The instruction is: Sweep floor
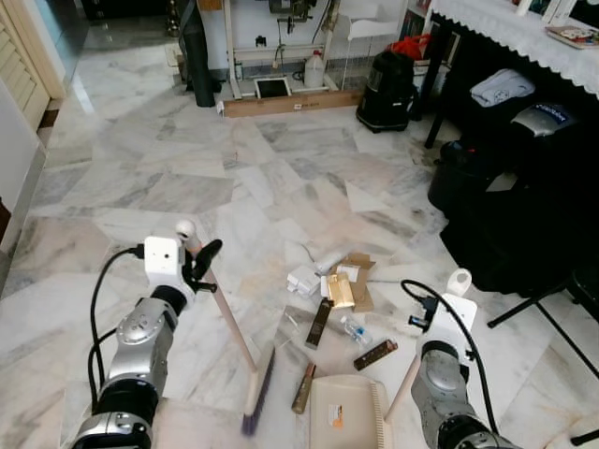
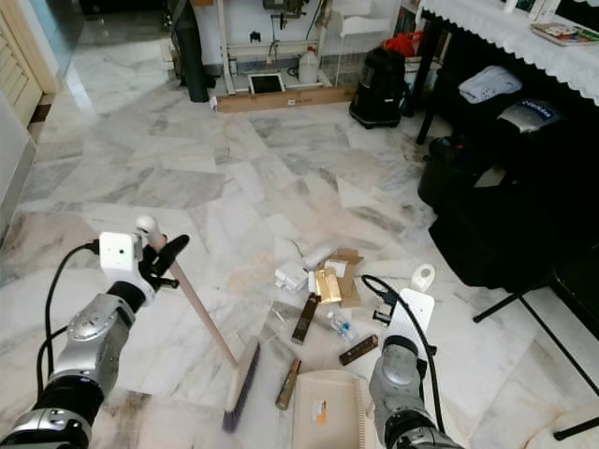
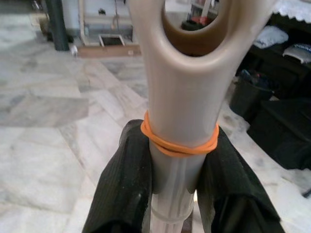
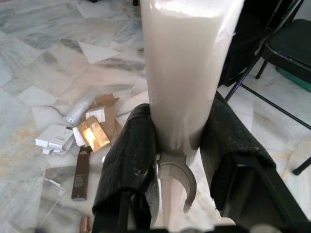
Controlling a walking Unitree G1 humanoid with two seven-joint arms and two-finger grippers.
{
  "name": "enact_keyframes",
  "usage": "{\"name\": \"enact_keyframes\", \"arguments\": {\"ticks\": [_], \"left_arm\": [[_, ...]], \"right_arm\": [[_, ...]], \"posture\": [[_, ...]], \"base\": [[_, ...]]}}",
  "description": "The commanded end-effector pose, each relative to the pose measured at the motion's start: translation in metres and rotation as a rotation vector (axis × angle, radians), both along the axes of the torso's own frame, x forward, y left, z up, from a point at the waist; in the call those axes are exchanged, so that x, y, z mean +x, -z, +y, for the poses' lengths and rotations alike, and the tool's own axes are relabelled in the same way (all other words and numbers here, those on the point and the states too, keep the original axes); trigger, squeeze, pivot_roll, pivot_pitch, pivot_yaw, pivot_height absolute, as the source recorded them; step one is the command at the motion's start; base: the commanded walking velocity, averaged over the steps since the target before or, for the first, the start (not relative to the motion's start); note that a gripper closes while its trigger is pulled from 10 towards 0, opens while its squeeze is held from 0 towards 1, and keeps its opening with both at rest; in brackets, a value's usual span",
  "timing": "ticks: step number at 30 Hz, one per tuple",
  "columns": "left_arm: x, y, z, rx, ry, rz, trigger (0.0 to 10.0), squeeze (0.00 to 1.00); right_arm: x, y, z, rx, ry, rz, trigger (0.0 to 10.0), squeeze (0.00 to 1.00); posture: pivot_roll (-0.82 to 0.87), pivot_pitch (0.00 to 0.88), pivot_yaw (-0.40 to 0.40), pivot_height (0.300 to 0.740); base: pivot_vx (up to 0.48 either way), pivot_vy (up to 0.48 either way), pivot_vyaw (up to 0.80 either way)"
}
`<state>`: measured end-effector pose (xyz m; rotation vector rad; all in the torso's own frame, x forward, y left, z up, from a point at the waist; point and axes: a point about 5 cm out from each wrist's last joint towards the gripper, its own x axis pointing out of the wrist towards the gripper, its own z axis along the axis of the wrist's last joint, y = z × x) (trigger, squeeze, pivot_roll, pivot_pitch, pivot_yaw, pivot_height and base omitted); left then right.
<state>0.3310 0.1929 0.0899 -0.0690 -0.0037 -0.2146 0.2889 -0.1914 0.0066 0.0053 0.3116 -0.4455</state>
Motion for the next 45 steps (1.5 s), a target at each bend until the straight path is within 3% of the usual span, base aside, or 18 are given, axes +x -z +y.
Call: {"name": "enact_keyframes", "arguments": {"ticks": [1,16,21,22,30,40,45], "left_arm": [[0.003,-0.003,-0.006,-0.006,0.011,-0.022,10.0,0.00],[0.000,0.020,-0.023,-0.024,0.069,0.088,10.0,0.00],[-0.003,0.028,-0.025,-0.082,0.106,0.141,10.0,0.00],[-0.002,0.028,-0.021,-0.145,0.102,0.162,10.0,0.00],[0.006,0.012,-0.001,-0.238,0.087,0.125,10.0,0.00],[0.011,-0.016,0.014,-0.166,0.094,0.006,10.0,0.00],[0.011,-0.043,0.018,-0.148,0.105,-0.110,10.0,0.00]], "right_arm": [[-0.003,0.002,-0.002,-0.012,-0.001,0.009,10.0,0.00],[-0.008,0.006,-0.005,-0.025,0.012,0.015,10.0,0.00],[-0.008,0.006,-0.004,-0.024,0.011,0.017,10.0,0.00],[-0.008,0.006,-0.003,-0.021,0.010,0.019,10.0,0.00],[-0.006,0.005,-0.002,-0.011,0.008,0.018,10.0,0.00],[-0.004,0.004,0.001,0.005,0.011,0.018,10.0,0.00],[-0.003,0.004,0.001,0.014,0.013,0.017,10.0,0.00]], "posture": [[0.07,0.043,-0.033,0.740],[0.05,0.052,-0.030,0.740],[0.05,0.051,-0.029,0.740],[0.05,0.046,-0.029,0.740],[0.06,0.031,-0.026,0.740],[0.08,0.028,-0.025,0.740],[0.08,0.027,-0.026,0.740]], "base": [[0.000,0.000,0.00],[0.000,0.000,0.00],[0.000,0.000,0.00],[0.000,0.000,0.00],[0.000,0.000,0.00],[0.000,0.000,0.00],[0.000,0.000,0.00]]}}
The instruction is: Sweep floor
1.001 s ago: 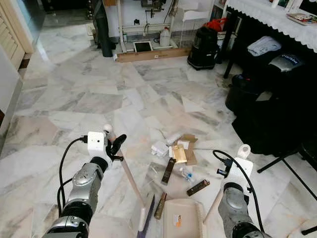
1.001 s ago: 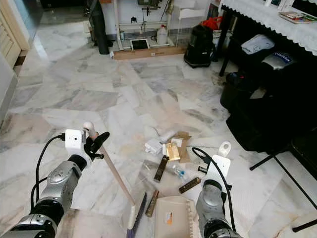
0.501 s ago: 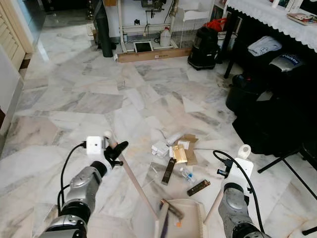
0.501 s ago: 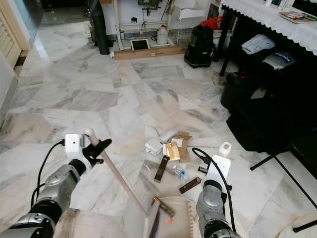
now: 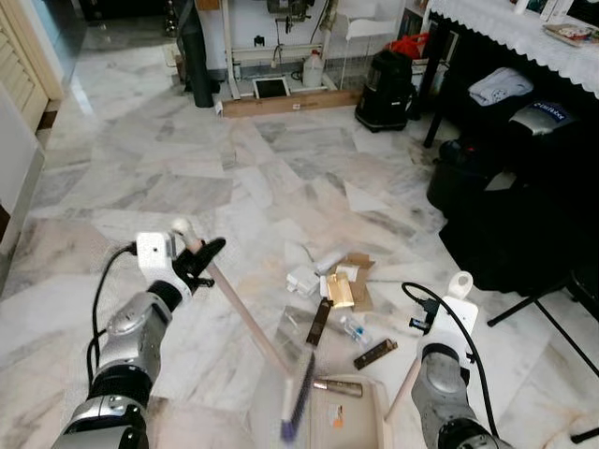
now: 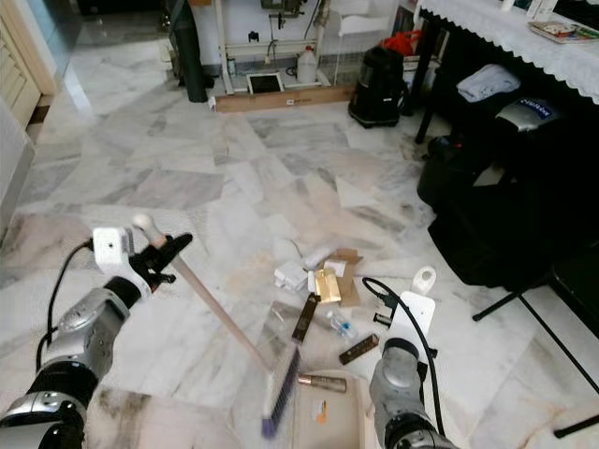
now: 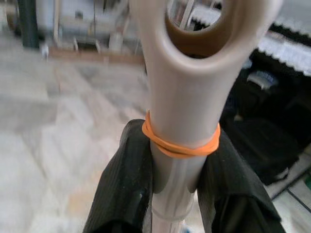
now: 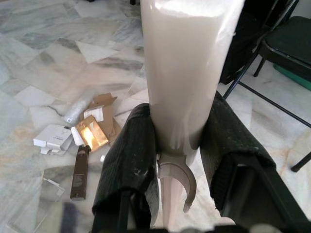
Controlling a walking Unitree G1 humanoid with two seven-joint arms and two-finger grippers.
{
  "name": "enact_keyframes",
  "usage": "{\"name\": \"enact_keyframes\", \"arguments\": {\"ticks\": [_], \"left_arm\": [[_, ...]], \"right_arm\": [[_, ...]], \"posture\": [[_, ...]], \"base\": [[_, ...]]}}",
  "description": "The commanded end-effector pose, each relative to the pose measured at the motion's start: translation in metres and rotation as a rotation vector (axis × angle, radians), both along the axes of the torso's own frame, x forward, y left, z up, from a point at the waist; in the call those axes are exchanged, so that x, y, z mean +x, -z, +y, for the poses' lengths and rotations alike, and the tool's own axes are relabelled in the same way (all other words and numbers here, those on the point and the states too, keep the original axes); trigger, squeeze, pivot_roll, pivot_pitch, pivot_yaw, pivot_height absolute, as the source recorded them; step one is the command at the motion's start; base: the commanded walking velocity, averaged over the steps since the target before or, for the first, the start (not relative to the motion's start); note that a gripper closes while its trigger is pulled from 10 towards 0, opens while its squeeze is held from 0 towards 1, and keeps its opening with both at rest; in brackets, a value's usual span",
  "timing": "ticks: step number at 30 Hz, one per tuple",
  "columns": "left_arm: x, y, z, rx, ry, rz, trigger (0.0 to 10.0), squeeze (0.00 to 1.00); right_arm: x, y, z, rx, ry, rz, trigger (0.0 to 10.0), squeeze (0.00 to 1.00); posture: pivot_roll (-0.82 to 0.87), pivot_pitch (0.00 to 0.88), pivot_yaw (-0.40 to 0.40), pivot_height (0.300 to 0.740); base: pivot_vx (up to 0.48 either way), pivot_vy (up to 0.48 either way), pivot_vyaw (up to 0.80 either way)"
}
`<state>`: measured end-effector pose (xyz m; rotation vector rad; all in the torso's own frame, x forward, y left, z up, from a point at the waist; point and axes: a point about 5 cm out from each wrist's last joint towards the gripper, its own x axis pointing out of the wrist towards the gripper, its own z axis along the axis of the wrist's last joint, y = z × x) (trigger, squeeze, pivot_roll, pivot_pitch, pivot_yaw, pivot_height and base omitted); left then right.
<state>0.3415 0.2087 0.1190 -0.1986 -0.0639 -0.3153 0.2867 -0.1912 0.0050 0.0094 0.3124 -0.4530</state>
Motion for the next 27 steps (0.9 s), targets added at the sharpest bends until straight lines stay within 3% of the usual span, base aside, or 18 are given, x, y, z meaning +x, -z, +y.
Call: {"name": "enact_keyframes", "arguments": {"ticks": [1,5,6,10,12,15,18,27], "left_arm": [[0.000,-0.017,0.003,-0.013,-0.001,-0.076,10.0,0.00],[-0.002,-0.026,0.002,0.044,0.002,-0.115,10.0,0.00],[-0.004,-0.023,-0.002,0.098,0.018,-0.109,10.0,0.00],[-0.009,-0.008,-0.009,0.170,0.018,-0.069,10.0,0.00],[-0.010,-0.006,-0.009,0.182,0.009,-0.065,10.0,0.00],[-0.011,-0.005,-0.006,0.202,-0.132,-0.106,10.0,0.00],[-0.012,-0.004,-0.007,0.223,-0.185,-0.119,10.0,0.00],[-0.016,0.006,-0.015,0.232,-0.185,-0.100,10.0,0.00]], "right_arm": [[-0.001,0.002,0.001,0.012,0.005,0.017,10.0,0.00],[-0.001,0.002,0.002,0.020,0.005,0.021,10.0,0.00],[0.000,0.002,0.003,0.023,0.001,0.022,10.0,0.00],[0.000,0.002,0.005,0.028,-0.004,0.020,10.0,0.00],[0.000,0.002,0.005,0.029,-0.004,0.020,10.0,0.00],[0.001,0.001,0.003,0.061,0.011,0.004,10.0,0.00],[0.003,-0.001,0.004,0.070,0.000,-0.008,10.0,0.00],[0.004,0.000,0.008,0.106,-0.031,-0.013,10.0,0.00]], "posture": [[0.09,0.027,-0.026,0.740],[0.10,0.027,-0.028,0.740],[0.10,0.027,-0.030,0.740],[0.09,0.028,-0.030,0.740],[0.09,0.028,-0.030,0.740],[0.09,0.028,-0.028,0.740],[0.08,0.026,-0.028,0.740],[0.09,0.017,-0.035,0.740]], "base": [[0.000,0.000,0.00],[0.000,0.000,0.00],[0.000,0.000,0.00],[0.000,0.000,0.00],[0.000,0.000,0.00],[0.000,0.000,0.00],[0.000,0.000,0.00],[0.000,0.000,0.00]]}}
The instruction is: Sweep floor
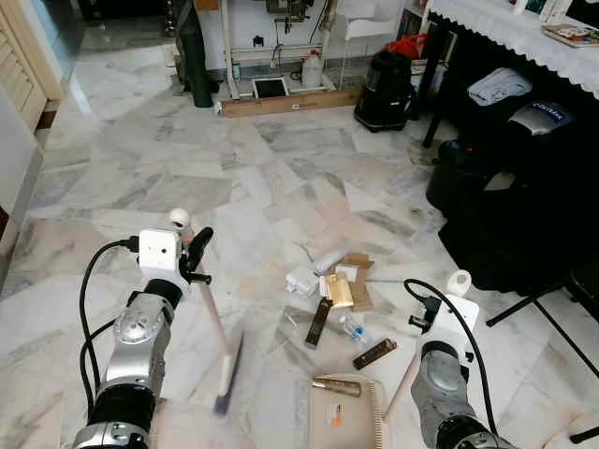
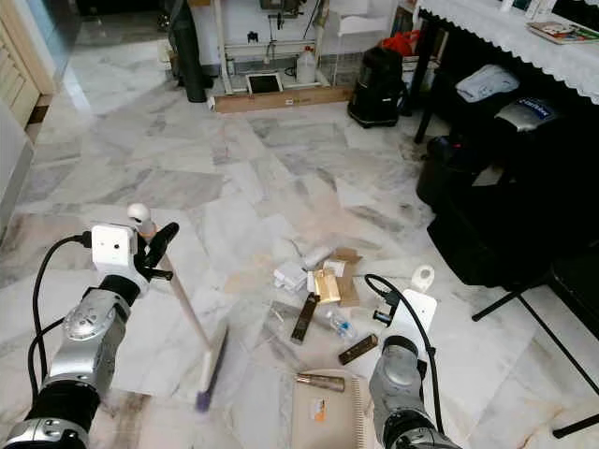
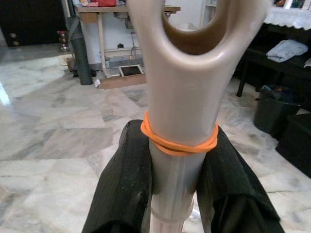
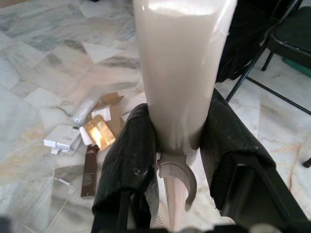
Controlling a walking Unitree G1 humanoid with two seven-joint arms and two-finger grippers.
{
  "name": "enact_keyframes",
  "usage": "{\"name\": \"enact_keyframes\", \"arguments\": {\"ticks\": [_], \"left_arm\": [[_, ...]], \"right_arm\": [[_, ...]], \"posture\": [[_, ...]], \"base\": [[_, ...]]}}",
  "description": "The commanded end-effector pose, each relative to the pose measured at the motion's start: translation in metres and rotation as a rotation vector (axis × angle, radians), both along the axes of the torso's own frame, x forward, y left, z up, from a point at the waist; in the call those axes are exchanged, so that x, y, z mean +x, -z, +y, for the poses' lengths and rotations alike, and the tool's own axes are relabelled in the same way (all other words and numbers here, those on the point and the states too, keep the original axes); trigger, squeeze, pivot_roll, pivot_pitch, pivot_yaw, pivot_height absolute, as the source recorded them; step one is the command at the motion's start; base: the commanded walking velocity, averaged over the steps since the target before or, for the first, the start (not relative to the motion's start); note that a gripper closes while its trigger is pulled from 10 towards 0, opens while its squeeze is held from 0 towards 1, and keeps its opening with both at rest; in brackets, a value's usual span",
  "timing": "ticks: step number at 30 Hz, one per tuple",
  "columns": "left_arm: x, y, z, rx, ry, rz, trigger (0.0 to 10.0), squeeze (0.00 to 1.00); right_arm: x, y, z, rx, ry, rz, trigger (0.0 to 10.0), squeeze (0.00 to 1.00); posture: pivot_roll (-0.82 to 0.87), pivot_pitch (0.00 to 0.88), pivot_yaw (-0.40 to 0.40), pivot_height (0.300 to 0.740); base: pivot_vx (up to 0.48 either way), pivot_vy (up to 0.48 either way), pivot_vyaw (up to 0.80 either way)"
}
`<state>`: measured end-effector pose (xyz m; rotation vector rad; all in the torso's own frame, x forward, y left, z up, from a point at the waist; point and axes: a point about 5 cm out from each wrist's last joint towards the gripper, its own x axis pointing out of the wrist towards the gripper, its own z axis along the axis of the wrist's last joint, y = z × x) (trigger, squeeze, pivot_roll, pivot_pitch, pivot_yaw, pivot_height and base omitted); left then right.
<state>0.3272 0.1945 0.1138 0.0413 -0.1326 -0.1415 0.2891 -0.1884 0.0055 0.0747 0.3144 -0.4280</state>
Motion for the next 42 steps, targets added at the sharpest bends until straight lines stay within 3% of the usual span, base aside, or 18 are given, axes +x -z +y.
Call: {"name": "enact_keyframes", "arguments": {"ticks": [1,15,42], "left_arm": [[-0.002,0.002,-0.001,0.012,0.001,-0.008,10.0,0.00],[-0.001,0.011,-0.016,-0.027,0.110,0.057,10.0,0.00],[-0.003,0.032,-0.026,-0.124,0.182,0.179,10.0,0.00]], "right_arm": [[0.003,0.000,0.008,0.061,-0.034,-0.005,10.0,0.00],[0.004,0.000,0.016,0.100,-0.066,-0.013,10.0,0.00],[0.005,0.001,0.024,0.166,-0.104,-0.031,10.0,0.00]], "posture": [[0.09,0.017,-0.034,0.740],[0.09,0.012,-0.028,0.740],[0.07,0.025,-0.016,0.740]], "base": [[0.000,0.000,0.00],[0.000,0.000,0.00],[0.000,0.000,0.00]]}}
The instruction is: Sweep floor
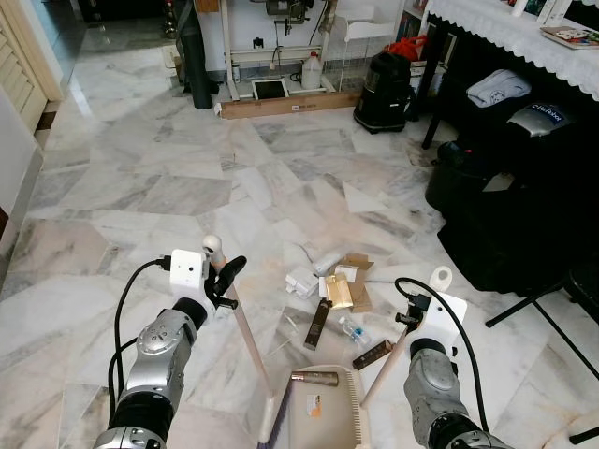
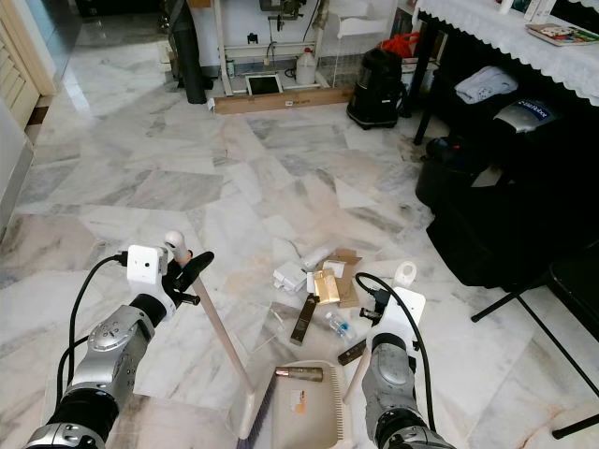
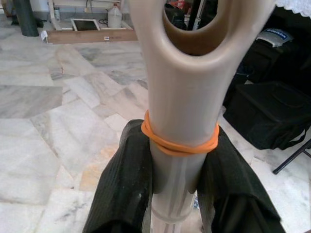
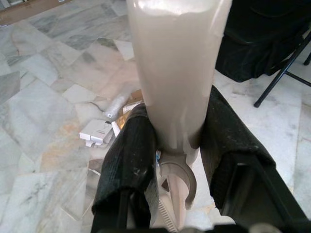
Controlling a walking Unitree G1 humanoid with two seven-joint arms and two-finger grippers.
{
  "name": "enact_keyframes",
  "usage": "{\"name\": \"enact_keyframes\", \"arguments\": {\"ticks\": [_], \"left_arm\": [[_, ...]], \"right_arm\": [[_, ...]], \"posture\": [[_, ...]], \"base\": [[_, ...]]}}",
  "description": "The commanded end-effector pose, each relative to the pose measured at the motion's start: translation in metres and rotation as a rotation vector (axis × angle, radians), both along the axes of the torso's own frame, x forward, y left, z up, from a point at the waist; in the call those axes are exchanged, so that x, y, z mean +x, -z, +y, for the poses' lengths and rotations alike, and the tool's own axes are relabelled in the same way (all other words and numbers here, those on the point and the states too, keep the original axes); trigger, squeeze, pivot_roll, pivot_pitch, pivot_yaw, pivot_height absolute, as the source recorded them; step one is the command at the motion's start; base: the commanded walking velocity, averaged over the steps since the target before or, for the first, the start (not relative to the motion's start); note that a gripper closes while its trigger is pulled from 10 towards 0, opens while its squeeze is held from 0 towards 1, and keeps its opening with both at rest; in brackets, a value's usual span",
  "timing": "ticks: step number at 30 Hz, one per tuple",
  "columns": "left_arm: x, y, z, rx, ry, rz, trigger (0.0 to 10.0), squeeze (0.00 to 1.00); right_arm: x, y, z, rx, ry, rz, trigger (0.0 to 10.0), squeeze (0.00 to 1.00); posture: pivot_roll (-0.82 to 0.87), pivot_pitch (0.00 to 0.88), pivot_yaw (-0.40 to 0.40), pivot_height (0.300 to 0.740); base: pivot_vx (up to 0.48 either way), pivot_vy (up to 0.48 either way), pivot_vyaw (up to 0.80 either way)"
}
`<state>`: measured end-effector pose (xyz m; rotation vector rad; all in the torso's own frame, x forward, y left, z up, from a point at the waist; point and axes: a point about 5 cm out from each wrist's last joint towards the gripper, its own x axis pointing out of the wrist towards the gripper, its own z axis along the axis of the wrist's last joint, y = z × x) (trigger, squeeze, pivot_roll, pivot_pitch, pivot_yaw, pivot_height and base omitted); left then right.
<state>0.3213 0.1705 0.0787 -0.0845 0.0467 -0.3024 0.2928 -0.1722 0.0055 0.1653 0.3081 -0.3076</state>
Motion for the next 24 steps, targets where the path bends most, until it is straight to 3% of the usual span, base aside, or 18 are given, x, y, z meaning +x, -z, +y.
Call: {"name": "enact_keyframes", "arguments": {"ticks": [1,13,24], "left_arm": [[0.003,-0.003,-0.002,-0.030,0.013,-0.009,10.0,0.00],[0.006,-0.007,-0.001,-0.139,-0.008,-0.014,10.0,0.00],[0.005,-0.032,0.011,-0.048,-0.020,-0.142,10.0,0.00]], "right_arm": [[0.001,0.001,0.008,0.068,-0.007,0.004,10.0,0.00],[0.002,0.001,0.014,0.087,-0.036,0.004,10.0,0.00],[0.003,0.000,0.014,0.085,-0.049,0.003,10.0,0.00]], "posture": [[0.06,0.027,-0.015,0.740],[0.06,0.039,-0.018,0.740],[0.07,0.042,-0.027,0.740]], "base": [[0.000,0.000,0.00],[0.000,0.000,0.00],[0.000,0.000,0.00]]}}
